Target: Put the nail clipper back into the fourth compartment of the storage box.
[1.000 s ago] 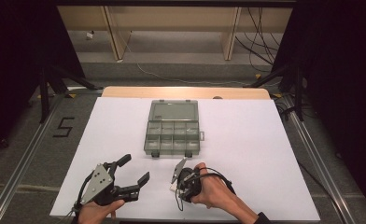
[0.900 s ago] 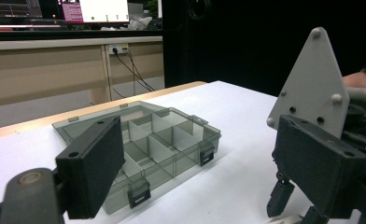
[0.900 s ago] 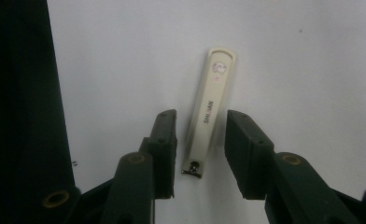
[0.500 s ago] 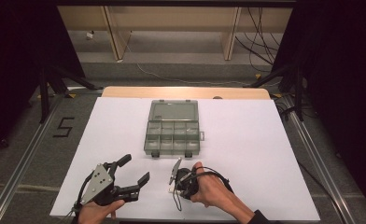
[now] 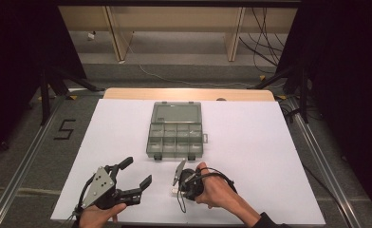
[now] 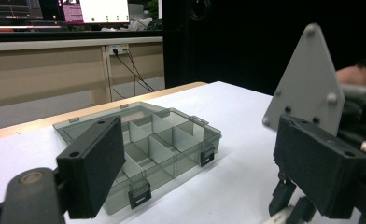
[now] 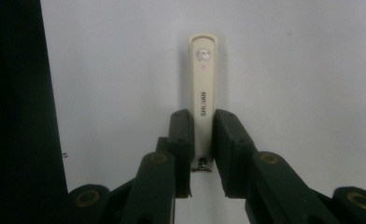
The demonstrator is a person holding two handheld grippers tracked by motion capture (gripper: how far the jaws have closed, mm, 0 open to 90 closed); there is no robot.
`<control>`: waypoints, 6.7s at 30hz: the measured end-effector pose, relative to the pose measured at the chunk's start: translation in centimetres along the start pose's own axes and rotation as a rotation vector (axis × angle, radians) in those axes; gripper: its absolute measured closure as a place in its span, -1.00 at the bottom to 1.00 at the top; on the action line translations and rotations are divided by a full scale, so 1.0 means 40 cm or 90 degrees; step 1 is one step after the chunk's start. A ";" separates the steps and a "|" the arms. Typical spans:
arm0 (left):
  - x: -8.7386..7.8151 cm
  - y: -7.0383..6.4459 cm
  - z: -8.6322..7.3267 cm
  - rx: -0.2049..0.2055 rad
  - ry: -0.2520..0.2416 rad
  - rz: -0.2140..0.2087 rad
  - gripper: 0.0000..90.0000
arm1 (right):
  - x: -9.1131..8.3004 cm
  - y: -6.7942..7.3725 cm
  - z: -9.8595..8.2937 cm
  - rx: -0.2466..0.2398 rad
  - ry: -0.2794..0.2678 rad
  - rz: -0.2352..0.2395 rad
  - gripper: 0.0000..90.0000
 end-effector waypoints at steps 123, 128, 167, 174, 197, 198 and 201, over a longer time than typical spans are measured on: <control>0.003 0.003 -0.005 -0.003 0.009 0.001 -0.65 | -0.222 -0.299 -0.021 0.229 -0.402 -0.200 -0.31; 0.003 0.004 -0.005 -0.004 0.013 0.003 -0.65 | -0.230 -0.281 -0.023 0.220 -0.426 -0.207 -0.36; 0.001 0.003 -0.003 -0.004 0.008 0.004 -0.65 | -0.267 -0.202 -0.065 0.195 -0.518 -0.185 -0.49; 0.002 0.003 -0.002 -0.007 0.003 0.000 -0.65 | -0.268 -0.197 -0.076 0.180 -0.531 -0.192 -0.54; 0.002 0.002 -0.002 -0.006 0.003 0.002 -0.65 | -0.266 -0.161 -0.113 0.177 -0.554 -0.190 -0.56; 0.002 0.002 -0.002 -0.006 0.004 0.002 -0.65 | -0.266 -0.160 -0.114 0.176 -0.558 -0.189 -0.56; 0.002 0.003 -0.001 -0.001 0.002 0.001 -0.65 | -0.269 -0.156 -0.120 0.177 -0.565 -0.189 -0.56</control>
Point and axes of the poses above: each handheld gripper's, and its own axes: x roughly forward along the jaws, z roughly out of its top, y roughly to its left, the point moved 3 cm from there along x, roughly forward along the jaws, and after that the axes turned 8 degrees about z, right-handed, at the moved point
